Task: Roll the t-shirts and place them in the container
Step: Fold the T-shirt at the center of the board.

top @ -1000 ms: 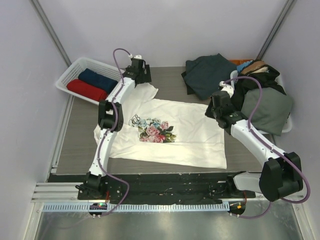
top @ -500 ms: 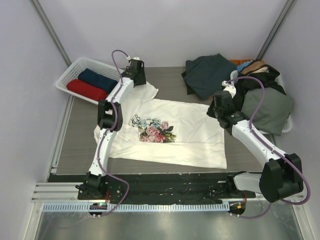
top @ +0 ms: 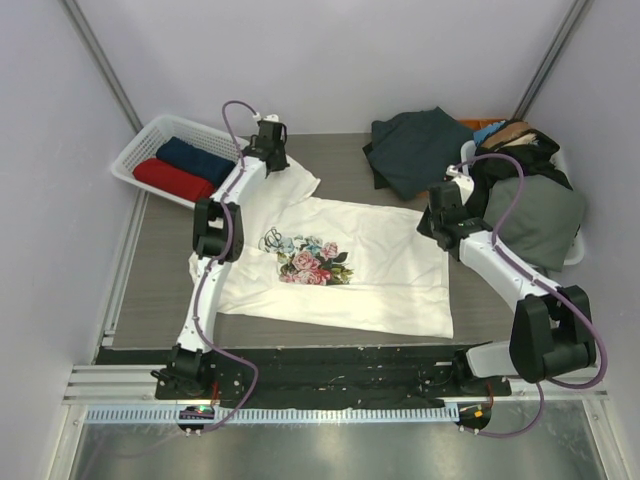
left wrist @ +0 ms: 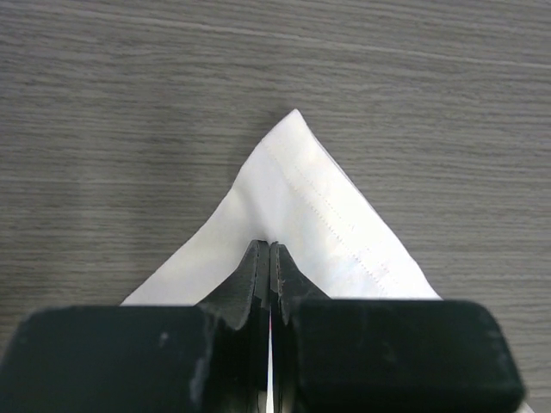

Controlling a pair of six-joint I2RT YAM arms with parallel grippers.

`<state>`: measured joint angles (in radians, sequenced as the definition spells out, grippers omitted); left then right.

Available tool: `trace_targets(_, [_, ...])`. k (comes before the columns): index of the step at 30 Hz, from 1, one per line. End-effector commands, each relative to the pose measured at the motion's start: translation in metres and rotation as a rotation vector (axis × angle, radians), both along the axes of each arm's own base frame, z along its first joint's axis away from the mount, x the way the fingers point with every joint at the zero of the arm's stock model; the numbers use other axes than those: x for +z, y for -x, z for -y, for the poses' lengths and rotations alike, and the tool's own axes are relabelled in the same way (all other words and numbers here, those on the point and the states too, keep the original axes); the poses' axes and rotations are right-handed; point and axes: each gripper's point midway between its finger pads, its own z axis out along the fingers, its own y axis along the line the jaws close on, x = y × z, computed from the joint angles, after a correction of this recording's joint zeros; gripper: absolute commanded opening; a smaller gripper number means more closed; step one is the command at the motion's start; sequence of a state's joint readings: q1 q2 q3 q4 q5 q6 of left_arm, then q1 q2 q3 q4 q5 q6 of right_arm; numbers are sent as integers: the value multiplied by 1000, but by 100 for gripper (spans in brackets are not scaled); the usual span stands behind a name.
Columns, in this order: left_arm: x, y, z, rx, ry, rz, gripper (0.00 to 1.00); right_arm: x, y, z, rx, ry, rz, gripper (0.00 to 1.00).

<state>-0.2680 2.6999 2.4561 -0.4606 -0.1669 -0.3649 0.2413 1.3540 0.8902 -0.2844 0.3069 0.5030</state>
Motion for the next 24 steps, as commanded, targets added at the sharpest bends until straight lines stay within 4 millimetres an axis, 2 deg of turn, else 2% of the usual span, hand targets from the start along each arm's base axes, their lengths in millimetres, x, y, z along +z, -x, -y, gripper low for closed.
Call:
trace_targets(1, [44, 1, 5, -31, 37, 69, 0, 7, -20, 14, -68, 49, 28, 26])
trace_targets(3, [57, 0, 7, -42, 40, 97, 0, 6, -25, 20, -92, 70, 22, 32])
trace_targets(4, [53, 3, 6, -45, 39, 86, 0, 2, -26, 24, -101, 77, 12, 36])
trace_targets(6, [67, 4, 9, -62, 55, 114, 0, 4, -32, 26, -110, 78, 14, 40])
trace_targets(7, [73, 5, 9, -65, 59, 126, 0, 3, -33, 28, -115, 79, 12, 41])
trace_targets(8, [65, 8, 10, -69, 63, 120, 0, 1, -36, 28, -117, 85, 5, 41])
trace_targets(9, [78, 9, 12, -77, 78, 143, 0, 0, -38, 30, -121, 92, 1, 41])
trace_targets(11, [77, 13, 13, -82, 92, 155, 0, -7, -43, 34, -133, 112, -18, 41])
trace_targets(12, [87, 13, 13, -83, 98, 176, 0, -12, -45, 35, -139, 115, -30, 41])
trace_targets(13, [88, 13, 13, -85, 99, 180, 0, -15, -46, 36, -141, 122, -38, 41])
trace_targets(17, [99, 14, 14, -92, 108, 197, 0, -21, -67, 39, -153, 159, -50, 48])
trace_targets(19, [105, 15, 14, -94, 108, 208, 0, -35, -73, 42, -156, 183, -85, 49])
trace_targets(20, [106, 16, 14, -93, 105, 210, 0, -32, -80, 45, -168, 202, -80, 49])
trace_targets(21, [106, 17, 13, -94, 101, 209, 0, -44, -82, 49, -174, 221, -111, 49])
trace_targets(23, [112, 17, 11, -89, 96, 224, 0, -43, -89, 55, -188, 255, -112, 49])
trace_targets(24, [112, 17, 11, -90, 94, 224, 0, -49, -90, 58, -192, 275, -127, 49])
